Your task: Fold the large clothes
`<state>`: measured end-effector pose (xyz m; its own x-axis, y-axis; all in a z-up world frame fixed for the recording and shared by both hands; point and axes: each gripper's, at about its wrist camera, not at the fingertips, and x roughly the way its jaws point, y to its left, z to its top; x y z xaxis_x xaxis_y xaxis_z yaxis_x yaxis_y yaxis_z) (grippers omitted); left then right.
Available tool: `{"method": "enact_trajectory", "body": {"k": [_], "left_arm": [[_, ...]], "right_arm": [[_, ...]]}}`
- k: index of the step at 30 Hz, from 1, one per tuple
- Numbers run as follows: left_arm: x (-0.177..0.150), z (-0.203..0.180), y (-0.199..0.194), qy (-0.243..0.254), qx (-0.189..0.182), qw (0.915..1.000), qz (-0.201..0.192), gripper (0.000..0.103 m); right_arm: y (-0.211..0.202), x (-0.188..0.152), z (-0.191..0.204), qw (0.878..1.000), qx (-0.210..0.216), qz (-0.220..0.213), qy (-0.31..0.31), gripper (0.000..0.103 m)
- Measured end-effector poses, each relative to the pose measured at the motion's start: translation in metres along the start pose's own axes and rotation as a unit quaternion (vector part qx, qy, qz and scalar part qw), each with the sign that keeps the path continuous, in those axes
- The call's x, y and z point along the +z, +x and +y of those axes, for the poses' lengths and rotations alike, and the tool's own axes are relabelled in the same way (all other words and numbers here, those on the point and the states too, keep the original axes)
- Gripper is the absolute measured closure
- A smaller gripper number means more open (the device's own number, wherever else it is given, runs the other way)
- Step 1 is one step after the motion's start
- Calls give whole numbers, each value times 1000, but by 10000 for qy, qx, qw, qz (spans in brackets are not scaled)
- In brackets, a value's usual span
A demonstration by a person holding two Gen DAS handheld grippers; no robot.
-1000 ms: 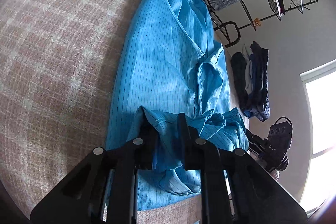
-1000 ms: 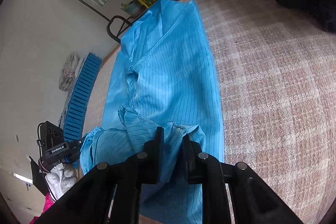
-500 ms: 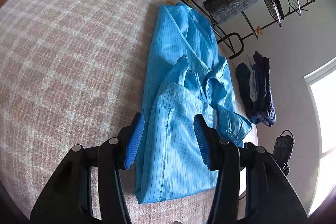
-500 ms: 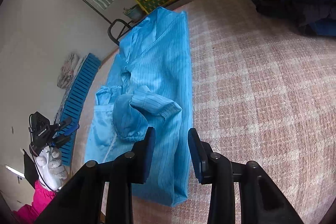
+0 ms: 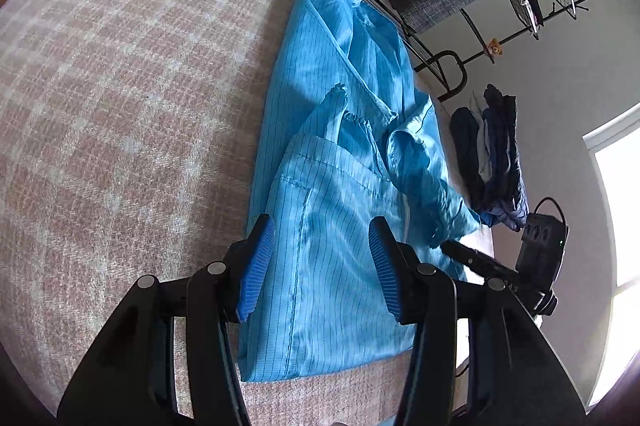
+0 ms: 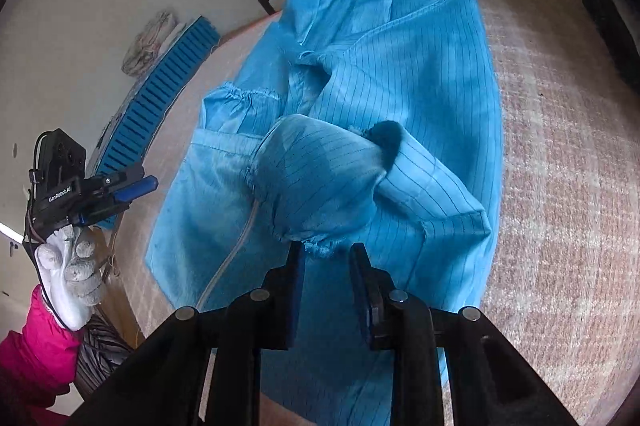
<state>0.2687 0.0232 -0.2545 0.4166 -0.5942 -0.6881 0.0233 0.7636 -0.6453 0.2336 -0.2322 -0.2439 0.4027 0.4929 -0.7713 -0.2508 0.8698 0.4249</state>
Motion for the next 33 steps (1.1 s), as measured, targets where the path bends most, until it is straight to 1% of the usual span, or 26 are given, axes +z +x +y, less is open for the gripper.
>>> {"method": "enact_trajectory", "body": {"k": [2, 4, 5, 7, 8, 9, 11, 12, 14, 15, 16, 19, 21, 22, 24, 26, 27, 28, 29, 30, 31, 33], "left_arm": [[-1, -2, 1, 59, 46, 10000, 12, 54], [-2, -2, 3, 102, 118, 9999, 19, 54], [-2, 0, 3, 109, 140, 9998, 12, 54], [-2, 5, 4, 85, 174, 9998, 36, 54], [-3, 9, 5, 44, 208, 9998, 52, 54], [-3, 13, 6, -15, 231, 9997, 82, 54], [-4, 19, 9, -118, 232, 9995, 167, 54], [-5, 21, 10, -131, 248, 9994, 208, 52], [-6, 23, 14, -86, 237, 9992, 300, 45], [-8, 25, 16, -80, 210, 9992, 345, 43], [-9, 27, 19, -104, 188, 9990, 387, 42], [-12, 35, 26, -321, 106, 9982, 494, 42], [-11, 40, 27, -453, -16, 9980, 437, 42], [-10, 41, 27, -490, -47, 9978, 448, 43], [-9, 43, 28, -584, -128, 9973, 426, 43], [-7, 45, 30, -657, -197, 9968, 418, 52], [-6, 46, 34, -658, -215, 9966, 455, 64], [-6, 46, 37, -657, -210, 9965, 471, 75], [-6, 46, 39, -649, -189, 9968, 428, 80], [-5, 46, 42, -624, -176, 9969, 435, 90], [-6, 44, 44, -590, -151, 9972, 438, 94], [-8, 38, 44, -478, -49, 9982, 368, 96]], "right_arm": [[-8, 15, -2, 9988, -107, -468, 113, 75], [-21, 24, -7, 9949, -147, -933, 366, 62], [-28, 26, -11, 9926, -138, -1111, 463, 60], [-42, 25, -16, 9892, -113, -1339, 594, 48], [-48, 22, -19, 9884, -122, -1383, 622, 47], [-52, 19, -23, 9880, -177, -1384, 662, 47], [-57, 10, -30, 9886, -329, -1254, 772, 47], [-59, 2, -35, 9889, -416, -1174, 812, 47], [-60, -12, -42, 9891, -618, -1034, 846, 47], [-58, -18, -46, 9897, -639, -909, 900, 45], [-55, -23, -49, 9904, -608, -783, 965, 43], [-46, -40, -59, 9912, -309, -514, 1180, 41], [-41, -51, -64, 9904, -190, -423, 1305, 41], [-39, -54, -67, 9897, -113, -402, 1372, 40], [-41, -59, -71, 9871, 88, -553, 1502, 40], [-39, -60, -76, 9828, 488, -596, 1678, 41], [-37, -62, -79, 9804, 640, -585, 1768, 46], [-33, -64, -80, 9798, 661, -544, 1808, 54], [-32, -65, -79, 9809, 587, -579, 1764, 58], [-32, -64, -77, 9822, 532, -585, 1702, 65], [-29, -63, -73, 9832, 542, -511, 1665, 81], [-27, -65, -66, 9850, 421, -428, 1618, 92]]}}
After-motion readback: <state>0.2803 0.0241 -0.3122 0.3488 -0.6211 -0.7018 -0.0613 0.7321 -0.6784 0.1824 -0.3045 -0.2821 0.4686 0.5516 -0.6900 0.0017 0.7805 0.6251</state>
